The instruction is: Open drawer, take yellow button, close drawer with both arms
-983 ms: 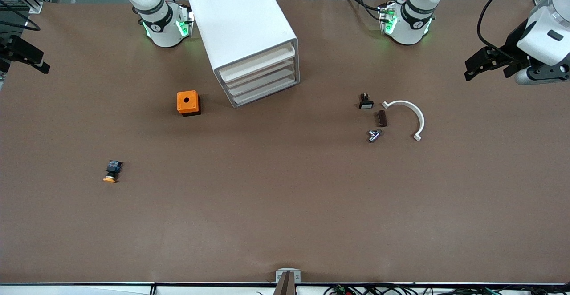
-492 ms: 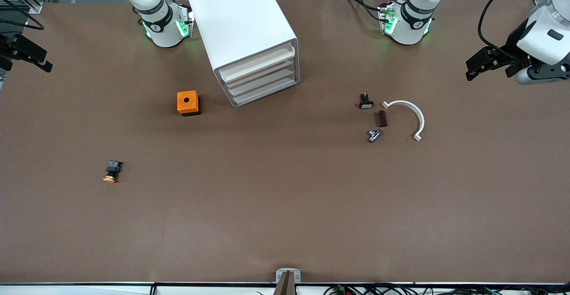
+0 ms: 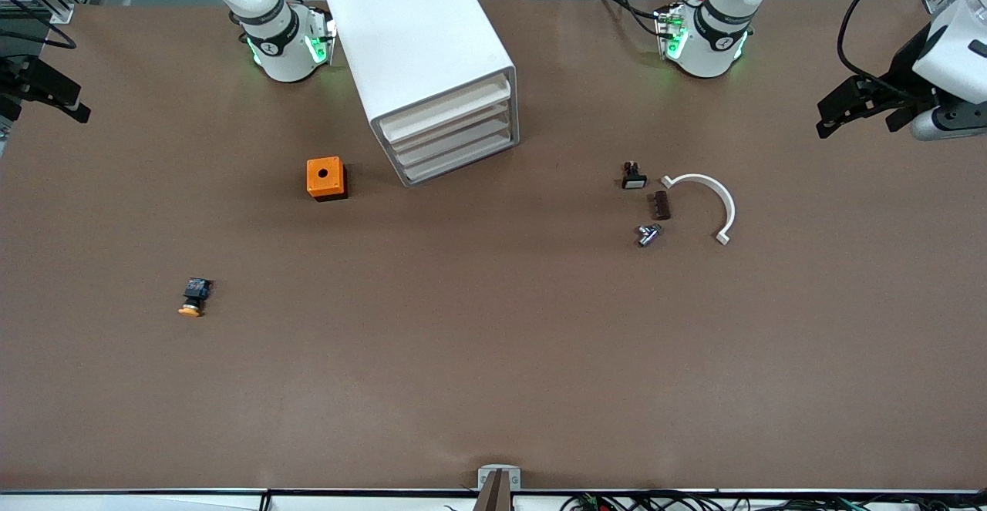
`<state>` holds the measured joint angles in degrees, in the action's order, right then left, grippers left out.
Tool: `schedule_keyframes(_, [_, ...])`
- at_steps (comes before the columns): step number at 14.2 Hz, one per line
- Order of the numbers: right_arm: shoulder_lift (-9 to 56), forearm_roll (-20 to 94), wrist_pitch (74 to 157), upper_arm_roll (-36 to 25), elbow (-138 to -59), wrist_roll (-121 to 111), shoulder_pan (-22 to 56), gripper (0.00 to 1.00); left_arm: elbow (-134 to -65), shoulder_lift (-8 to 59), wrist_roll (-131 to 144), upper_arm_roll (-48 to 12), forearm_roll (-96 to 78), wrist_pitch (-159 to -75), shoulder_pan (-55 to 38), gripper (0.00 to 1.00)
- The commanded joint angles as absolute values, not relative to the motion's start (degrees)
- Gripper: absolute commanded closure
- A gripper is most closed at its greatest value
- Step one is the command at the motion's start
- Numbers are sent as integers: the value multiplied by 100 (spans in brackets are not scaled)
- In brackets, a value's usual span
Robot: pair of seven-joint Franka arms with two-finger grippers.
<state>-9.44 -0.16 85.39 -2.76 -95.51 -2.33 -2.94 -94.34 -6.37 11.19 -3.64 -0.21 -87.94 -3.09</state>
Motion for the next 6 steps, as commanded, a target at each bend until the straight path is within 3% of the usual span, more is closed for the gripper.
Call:
schedule_keyframes(1, [-1063, 0, 8482, -264, -9554, -194, -325, 0, -9264, -571, 1063, -343, 79, -8684, -325, 0])
schedule_keyframes(6, [-1055, 9, 8420, -246, -9554, -202, -290, 0, -9272, -571, 1090, -343, 88, -8631, -325, 0])
